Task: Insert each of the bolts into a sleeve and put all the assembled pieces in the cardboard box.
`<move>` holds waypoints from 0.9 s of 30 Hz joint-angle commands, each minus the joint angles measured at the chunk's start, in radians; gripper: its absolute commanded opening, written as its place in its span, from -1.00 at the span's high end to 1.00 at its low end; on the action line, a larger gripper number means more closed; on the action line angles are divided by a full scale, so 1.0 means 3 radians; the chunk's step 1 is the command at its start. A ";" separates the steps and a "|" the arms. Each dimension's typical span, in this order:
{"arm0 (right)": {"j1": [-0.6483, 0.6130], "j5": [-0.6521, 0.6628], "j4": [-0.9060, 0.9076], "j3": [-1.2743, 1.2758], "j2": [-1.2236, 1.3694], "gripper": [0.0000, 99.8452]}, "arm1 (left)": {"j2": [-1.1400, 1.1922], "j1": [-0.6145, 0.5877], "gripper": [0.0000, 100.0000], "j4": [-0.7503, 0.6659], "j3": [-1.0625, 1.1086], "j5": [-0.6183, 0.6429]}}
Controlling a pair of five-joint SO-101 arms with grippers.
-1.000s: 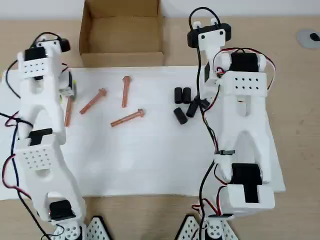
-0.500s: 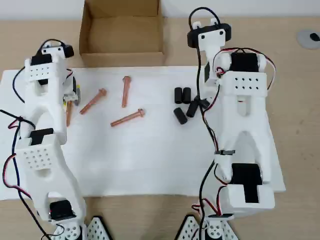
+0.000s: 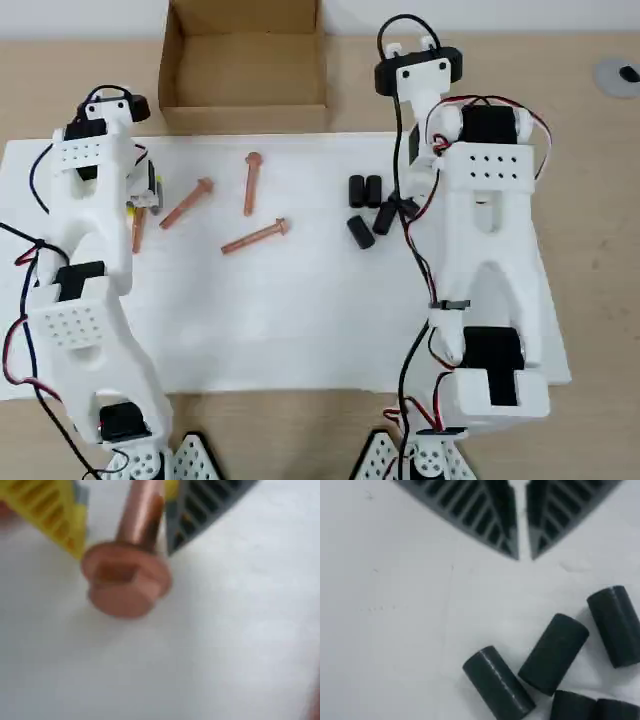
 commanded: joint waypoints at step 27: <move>-0.0693 0.0435 -0.0322 0.0872 -0.0038 0.98 | -0.2330 -0.0056 0.98 0.1504 -0.0266 -0.0205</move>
